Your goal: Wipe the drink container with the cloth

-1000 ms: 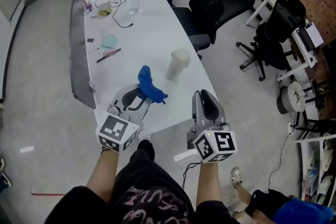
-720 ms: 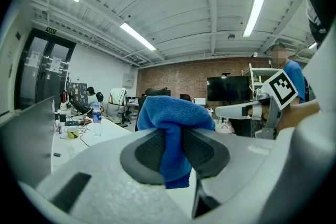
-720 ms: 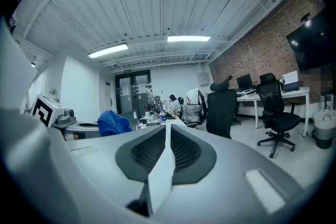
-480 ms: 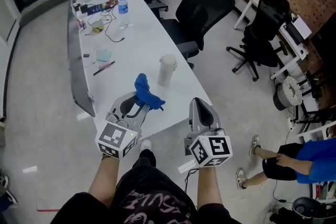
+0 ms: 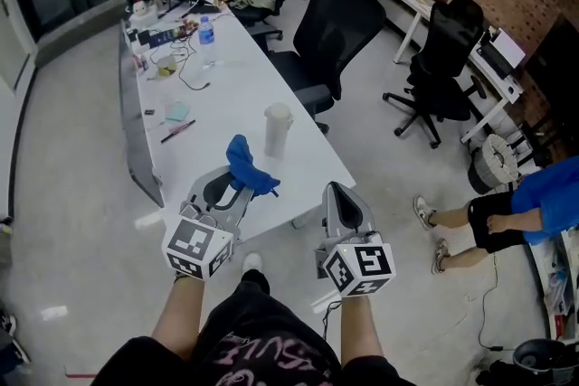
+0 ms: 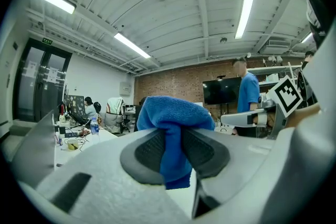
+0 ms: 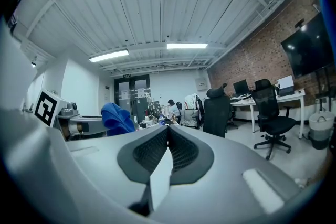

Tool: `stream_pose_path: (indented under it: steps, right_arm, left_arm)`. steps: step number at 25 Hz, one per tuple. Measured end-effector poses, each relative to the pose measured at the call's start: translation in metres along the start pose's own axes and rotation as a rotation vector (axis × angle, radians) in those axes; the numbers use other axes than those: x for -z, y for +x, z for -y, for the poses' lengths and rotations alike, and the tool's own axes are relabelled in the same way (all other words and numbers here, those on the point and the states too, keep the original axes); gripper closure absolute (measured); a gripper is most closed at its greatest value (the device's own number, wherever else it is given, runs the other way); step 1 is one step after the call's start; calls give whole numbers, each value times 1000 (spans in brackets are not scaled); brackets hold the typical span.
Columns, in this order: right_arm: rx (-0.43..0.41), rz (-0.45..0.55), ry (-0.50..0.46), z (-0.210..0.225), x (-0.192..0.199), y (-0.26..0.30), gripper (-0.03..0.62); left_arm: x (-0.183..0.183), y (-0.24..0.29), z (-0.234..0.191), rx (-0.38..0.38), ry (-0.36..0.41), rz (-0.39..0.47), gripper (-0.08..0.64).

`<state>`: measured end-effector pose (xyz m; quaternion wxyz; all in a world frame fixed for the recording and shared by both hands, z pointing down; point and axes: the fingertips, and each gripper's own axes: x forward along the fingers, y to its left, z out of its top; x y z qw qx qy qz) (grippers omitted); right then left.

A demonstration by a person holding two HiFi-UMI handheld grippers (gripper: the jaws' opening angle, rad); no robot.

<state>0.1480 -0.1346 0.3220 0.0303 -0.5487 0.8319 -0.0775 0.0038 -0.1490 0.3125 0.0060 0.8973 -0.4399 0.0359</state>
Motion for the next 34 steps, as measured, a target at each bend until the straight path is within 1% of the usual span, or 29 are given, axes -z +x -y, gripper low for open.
stream_pose_path:
  steps: [6, 16, 27, 34]
  right_arm:
    - [-7, 13, 3, -5, 1, -19, 597]
    - [-33, 25, 9, -14, -1, -48, 597]
    - [-50, 41, 5, -26, -1, -65, 597]
    - [-53, 38, 14, -31, 2, -81, 597]
  left_arm:
    - [-5, -16, 12, -12, 23, 17, 471]
    - [-12, -43, 33, -48, 33, 32, 471]
    - [-17, -62, 45, -54, 54, 46, 471]
    - [-16, -74, 56, -57, 54, 43, 471]
